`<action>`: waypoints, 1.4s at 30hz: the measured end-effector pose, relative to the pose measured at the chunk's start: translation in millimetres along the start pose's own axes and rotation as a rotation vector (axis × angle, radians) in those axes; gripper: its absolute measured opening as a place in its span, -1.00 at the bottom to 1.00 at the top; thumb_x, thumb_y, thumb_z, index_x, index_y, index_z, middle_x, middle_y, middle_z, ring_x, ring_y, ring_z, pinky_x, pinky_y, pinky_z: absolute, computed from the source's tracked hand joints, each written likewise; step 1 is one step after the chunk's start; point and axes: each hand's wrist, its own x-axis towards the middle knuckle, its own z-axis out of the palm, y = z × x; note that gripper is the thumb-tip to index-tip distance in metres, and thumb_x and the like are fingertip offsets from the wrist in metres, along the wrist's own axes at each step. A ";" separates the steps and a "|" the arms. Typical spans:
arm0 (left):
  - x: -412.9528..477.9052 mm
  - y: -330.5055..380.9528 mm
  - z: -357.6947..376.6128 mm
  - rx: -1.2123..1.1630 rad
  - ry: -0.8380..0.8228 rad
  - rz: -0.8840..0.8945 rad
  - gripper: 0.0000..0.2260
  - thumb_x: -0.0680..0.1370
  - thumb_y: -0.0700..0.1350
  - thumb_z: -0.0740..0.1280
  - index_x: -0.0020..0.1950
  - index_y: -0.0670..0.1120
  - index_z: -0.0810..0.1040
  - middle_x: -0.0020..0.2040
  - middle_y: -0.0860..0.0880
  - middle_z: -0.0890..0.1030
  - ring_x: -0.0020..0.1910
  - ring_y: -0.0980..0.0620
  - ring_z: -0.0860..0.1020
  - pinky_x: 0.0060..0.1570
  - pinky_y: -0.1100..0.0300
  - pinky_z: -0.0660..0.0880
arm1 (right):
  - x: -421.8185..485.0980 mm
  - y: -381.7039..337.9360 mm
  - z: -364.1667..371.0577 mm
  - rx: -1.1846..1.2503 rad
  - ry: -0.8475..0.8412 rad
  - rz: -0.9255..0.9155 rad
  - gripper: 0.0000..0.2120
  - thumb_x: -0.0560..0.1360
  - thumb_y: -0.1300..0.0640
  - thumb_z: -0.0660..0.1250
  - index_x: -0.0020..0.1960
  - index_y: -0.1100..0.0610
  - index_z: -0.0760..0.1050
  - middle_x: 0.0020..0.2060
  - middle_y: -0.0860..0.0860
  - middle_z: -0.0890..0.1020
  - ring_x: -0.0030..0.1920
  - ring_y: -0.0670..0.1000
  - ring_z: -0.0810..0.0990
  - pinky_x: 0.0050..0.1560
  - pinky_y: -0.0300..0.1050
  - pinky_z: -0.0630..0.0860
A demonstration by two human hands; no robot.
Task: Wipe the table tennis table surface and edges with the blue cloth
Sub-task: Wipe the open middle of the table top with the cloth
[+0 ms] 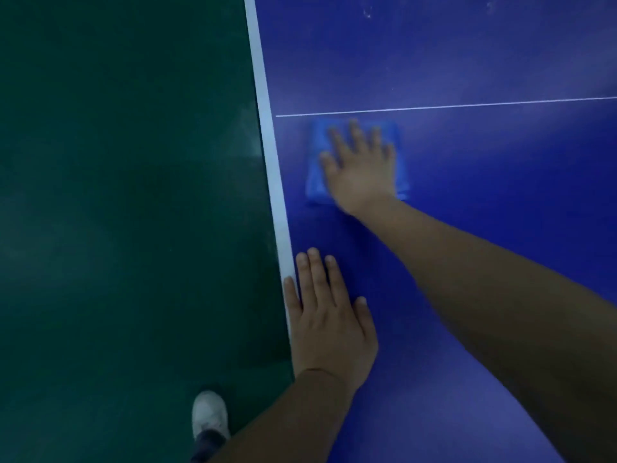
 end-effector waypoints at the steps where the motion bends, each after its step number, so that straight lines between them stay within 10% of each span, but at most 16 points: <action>1: -1.4 -0.8 -3.1 -0.019 -0.018 0.024 -0.33 0.61 0.16 -0.01 0.61 -0.19 -0.05 0.63 -0.20 -0.12 0.62 -0.16 -0.19 0.54 -0.17 -0.21 | 2.9 20.0 -1.9 0.049 0.014 0.191 -0.42 0.66 -0.25 -0.12 0.64 -0.14 -0.02 0.64 -0.02 -0.03 0.61 0.22 -0.09 0.55 0.27 -0.10; 4: -3.4 -13.2 -13.2 -0.055 -0.069 0.149 -0.27 0.55 0.18 0.10 0.61 -0.21 0.08 0.63 -0.23 0.02 0.63 -0.20 -0.06 0.52 -0.14 -0.14 | -2.2 15.3 0.0 0.160 0.026 0.554 -0.39 0.64 -0.27 -0.14 0.64 -0.12 -0.06 0.64 0.00 -0.08 0.61 0.24 -0.15 0.54 0.33 -0.15; 9: 61.3 -62.6 -36.4 -0.070 0.003 0.152 -0.29 0.61 0.12 0.12 0.64 -0.23 0.00 0.65 -0.20 -0.07 0.63 -0.16 -0.16 0.55 0.00 -0.31 | -12.4 -47.2 10.6 0.088 0.000 -0.008 -0.40 0.62 -0.32 -0.17 0.62 -0.20 -0.04 0.64 -0.08 -0.05 0.62 0.18 -0.13 0.55 0.25 -0.17; 13: 139.0 -73.5 -48.9 -0.027 0.050 0.174 -0.32 0.64 0.14 -0.02 0.63 -0.25 -0.07 0.64 -0.22 -0.15 0.61 -0.14 -0.26 0.54 0.00 -0.35 | 1.3 2.1 5.7 0.155 0.069 0.489 -0.41 0.63 -0.29 -0.14 0.63 -0.18 -0.02 0.64 -0.04 -0.04 0.62 0.18 -0.14 0.56 0.26 -0.17; 20: 150.6 -74.2 -41.8 -0.060 -0.024 0.172 -0.28 0.62 0.21 -0.13 0.62 -0.25 -0.14 0.63 -0.21 -0.24 0.59 -0.12 -0.34 0.54 0.01 -0.34 | 22.9 -17.4 4.5 0.189 0.043 0.693 -0.38 0.63 -0.29 -0.22 0.64 -0.13 -0.12 0.64 0.00 -0.13 0.60 0.22 -0.20 0.54 0.32 -0.22; 26: 154.9 -76.2 -44.2 -0.065 -0.021 0.216 -0.29 0.63 0.20 -0.09 0.62 -0.27 -0.03 0.64 -0.23 -0.16 0.60 -0.13 -0.30 0.56 -0.01 -0.31 | 28.4 9.2 0.0 0.001 -0.068 -0.064 -0.37 0.59 -0.25 -0.37 0.62 -0.09 -0.13 0.63 0.03 -0.05 0.61 0.24 -0.11 0.56 0.27 -0.12; 30: 155.7 -77.4 -40.4 -0.079 -0.017 0.224 -0.30 0.65 0.18 -0.02 0.62 -0.28 0.02 0.64 -0.24 -0.12 0.62 -0.14 -0.26 0.57 -0.02 -0.26 | 34.0 90.2 -9.3 0.137 0.070 0.676 -0.43 0.67 -0.23 -0.14 0.64 -0.09 -0.03 0.64 0.05 -0.01 0.61 0.24 -0.04 0.54 0.28 -0.05; 33: 154.7 -77.1 -40.4 -0.073 -0.035 0.217 -0.31 0.64 0.17 0.00 0.62 -0.28 0.04 0.64 -0.24 -0.09 0.63 -0.17 -0.19 0.57 -0.05 -0.18 | 76.8 40.6 -11.3 0.177 0.070 0.836 -0.40 0.65 -0.27 -0.15 0.64 -0.11 -0.04 0.64 0.03 -0.06 0.61 0.25 -0.12 0.53 0.33 -0.12; 40: 156.0 -79.4 -47.2 0.028 -0.085 0.215 -0.28 0.62 0.22 0.05 0.57 -0.31 0.20 0.62 -0.29 0.08 0.62 -0.24 0.01 0.53 -0.12 0.00 | 122.3 -38.1 -7.9 0.072 -0.012 0.075 -0.41 0.65 -0.27 -0.17 0.64 -0.12 -0.04 0.64 0.00 -0.05 0.61 0.24 -0.13 0.53 0.26 -0.20; 42: 161.6 -82.0 -54.8 0.034 -0.094 0.229 -0.26 0.58 0.25 0.11 0.53 -0.31 0.30 0.58 -0.30 0.21 0.59 -0.25 0.11 0.50 -0.15 0.06 | 121.8 13.5 -14.1 0.018 0.028 0.144 -0.44 0.67 -0.22 -0.08 0.63 -0.11 0.04 0.63 0.01 0.03 0.61 0.23 -0.03 0.55 0.24 -0.08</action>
